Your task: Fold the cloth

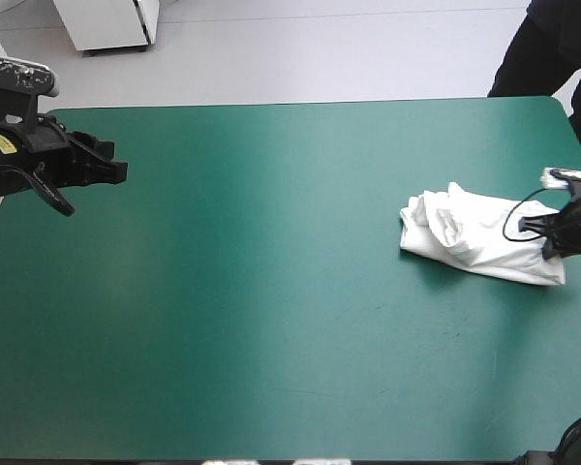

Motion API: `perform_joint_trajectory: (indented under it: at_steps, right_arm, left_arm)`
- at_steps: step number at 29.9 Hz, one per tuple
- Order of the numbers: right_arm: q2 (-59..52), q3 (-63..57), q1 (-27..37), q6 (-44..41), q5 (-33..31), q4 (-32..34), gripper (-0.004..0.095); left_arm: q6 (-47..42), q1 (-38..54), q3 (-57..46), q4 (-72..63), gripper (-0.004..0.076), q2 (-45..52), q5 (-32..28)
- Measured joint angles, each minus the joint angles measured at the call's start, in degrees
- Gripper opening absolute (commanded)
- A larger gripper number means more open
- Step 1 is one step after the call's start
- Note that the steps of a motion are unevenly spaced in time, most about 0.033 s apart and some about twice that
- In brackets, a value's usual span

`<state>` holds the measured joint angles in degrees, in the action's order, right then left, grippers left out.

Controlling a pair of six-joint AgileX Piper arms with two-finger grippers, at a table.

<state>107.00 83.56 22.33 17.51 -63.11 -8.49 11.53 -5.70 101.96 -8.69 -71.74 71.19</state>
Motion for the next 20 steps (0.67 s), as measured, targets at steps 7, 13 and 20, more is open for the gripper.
perform_joint_trajectory:
  at_steps: [7,13,20]
  right_arm:
    - [-2.5,-4.7,8.6,-0.1,2.4,-1.0,-0.0008]
    - [-2.8,-5.0,8.8,0.1,3.0,-2.0,0.0037]
    - [-3.8,-4.9,8.8,0.7,2.6,-2.2,0.0425]
  left_arm:
    - [0.1,0.0,0.0,-0.8,0.0287,0.0,-0.2]
    - [1.2,0.0,0.0,-1.7,0.0287,0.0,-0.2]
    - [1.5,0.0,0.0,-1.9,0.0288,0.0,-0.2]
